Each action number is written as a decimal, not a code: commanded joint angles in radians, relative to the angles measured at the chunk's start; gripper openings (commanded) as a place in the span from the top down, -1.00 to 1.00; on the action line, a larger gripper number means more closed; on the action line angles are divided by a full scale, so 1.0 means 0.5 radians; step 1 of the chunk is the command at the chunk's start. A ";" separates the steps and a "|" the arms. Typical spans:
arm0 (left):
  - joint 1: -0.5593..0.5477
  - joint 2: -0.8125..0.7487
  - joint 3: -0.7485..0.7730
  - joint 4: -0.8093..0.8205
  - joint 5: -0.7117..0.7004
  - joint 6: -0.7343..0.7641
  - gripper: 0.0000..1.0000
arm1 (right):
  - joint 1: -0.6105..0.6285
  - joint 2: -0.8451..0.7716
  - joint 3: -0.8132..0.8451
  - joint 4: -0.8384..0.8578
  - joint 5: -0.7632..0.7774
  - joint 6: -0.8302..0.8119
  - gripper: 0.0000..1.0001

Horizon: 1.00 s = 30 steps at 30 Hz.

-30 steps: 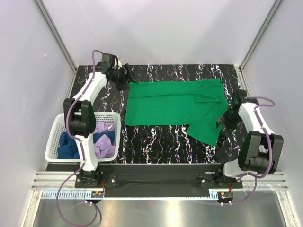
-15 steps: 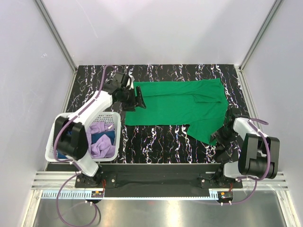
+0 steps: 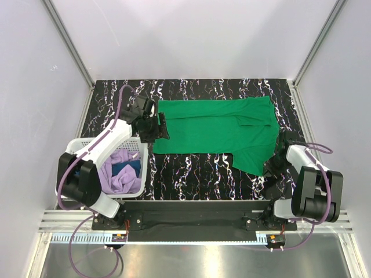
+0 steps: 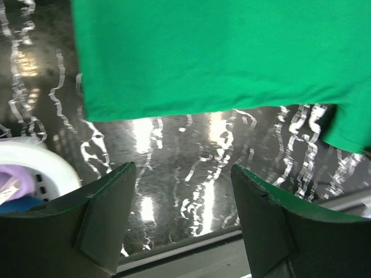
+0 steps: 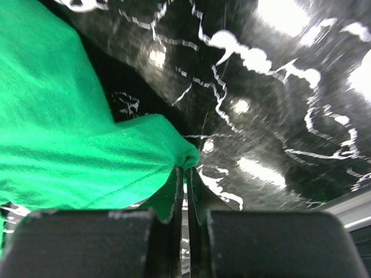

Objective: Fold and stack the t-shirts
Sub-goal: Fold the tshirt

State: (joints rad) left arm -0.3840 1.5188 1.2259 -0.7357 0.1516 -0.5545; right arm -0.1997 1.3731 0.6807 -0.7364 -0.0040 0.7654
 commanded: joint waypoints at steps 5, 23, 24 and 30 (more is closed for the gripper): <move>-0.021 0.190 -0.016 -0.013 -0.297 -0.090 -0.61 | -0.015 -0.086 0.123 -0.003 0.140 -0.147 1.00; -0.113 0.583 0.132 -0.026 -0.548 -0.379 -0.24 | -0.134 -0.197 0.307 -0.150 0.336 -0.159 1.00; -0.113 0.573 0.113 -0.044 -0.585 -0.409 -0.25 | -0.137 -0.185 0.317 -0.147 0.345 -0.172 1.00; -0.119 0.524 0.039 -0.096 -0.702 -0.557 -0.32 | -0.147 -0.148 0.298 -0.107 0.281 -0.175 1.00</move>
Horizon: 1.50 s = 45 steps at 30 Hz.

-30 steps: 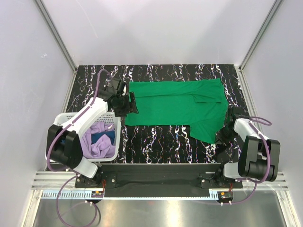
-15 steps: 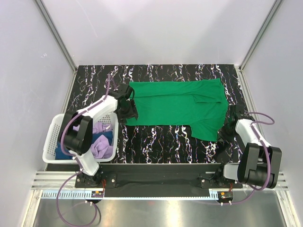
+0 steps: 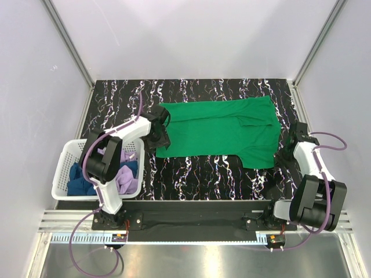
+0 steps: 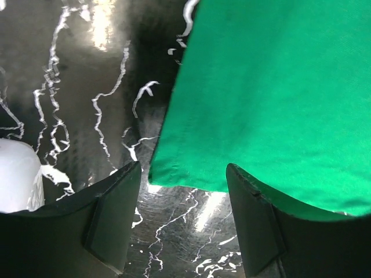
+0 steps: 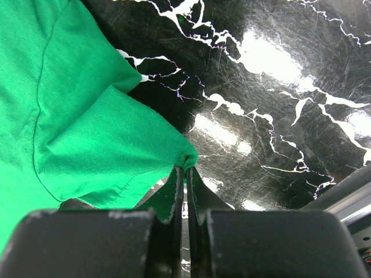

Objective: Fold and stack the t-shirts
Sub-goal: Fold the tshirt

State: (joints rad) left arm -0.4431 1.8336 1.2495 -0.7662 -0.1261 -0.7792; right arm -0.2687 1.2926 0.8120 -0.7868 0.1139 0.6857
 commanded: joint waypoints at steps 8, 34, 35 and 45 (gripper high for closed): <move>-0.022 -0.170 -0.134 -0.014 -0.165 -0.230 -0.19 | -0.009 0.026 0.033 0.012 0.015 -0.031 1.00; 0.018 0.014 -0.039 -0.014 -0.061 -0.001 0.88 | -0.009 0.072 0.226 -0.065 0.128 -0.135 1.00; 0.018 0.021 -0.011 -0.032 -0.064 0.033 0.96 | -0.009 0.081 0.244 -0.059 0.143 -0.147 1.00; 0.036 0.100 0.403 -0.219 -0.064 0.291 1.00 | -0.009 0.384 0.667 0.024 -0.089 -0.202 1.00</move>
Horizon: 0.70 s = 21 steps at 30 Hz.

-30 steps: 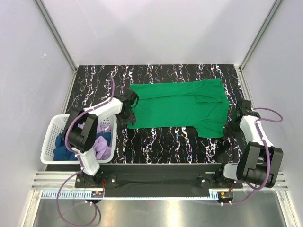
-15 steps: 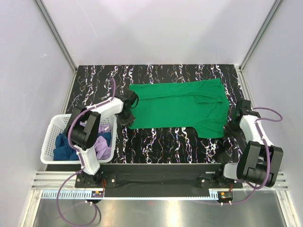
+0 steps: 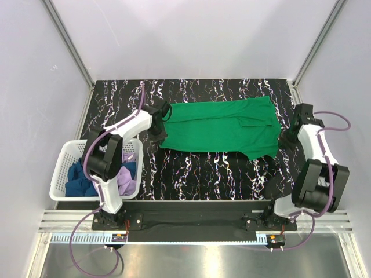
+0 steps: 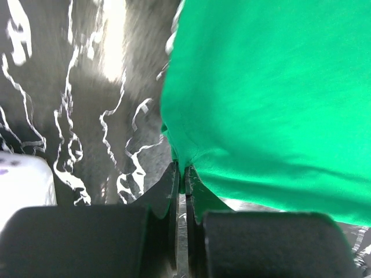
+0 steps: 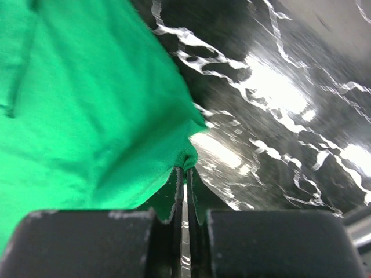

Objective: Fold and stack the t-shirts
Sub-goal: Fold the tshirt

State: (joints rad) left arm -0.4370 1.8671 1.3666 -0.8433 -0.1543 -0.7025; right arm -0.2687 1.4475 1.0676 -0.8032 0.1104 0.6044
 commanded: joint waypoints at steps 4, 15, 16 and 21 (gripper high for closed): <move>0.058 0.134 0.393 -0.126 -0.001 0.196 1.00 | -0.006 0.295 0.404 0.026 -0.181 -0.052 1.00; 0.297 0.431 0.699 -0.124 0.259 0.242 1.00 | -0.002 0.860 1.040 0.011 -0.451 -0.071 1.00; 0.300 0.453 0.730 -0.127 0.272 0.248 1.00 | -0.002 0.887 1.080 0.014 -0.472 -0.074 1.00; 0.303 0.573 0.917 -0.139 0.363 0.270 0.98 | 0.004 1.053 1.340 -0.010 -0.543 -0.083 1.00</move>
State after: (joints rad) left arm -0.2829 2.1441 1.7443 -0.9123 -0.0299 -0.5976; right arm -0.2680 1.9488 1.6302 -0.8131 -0.1234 0.5808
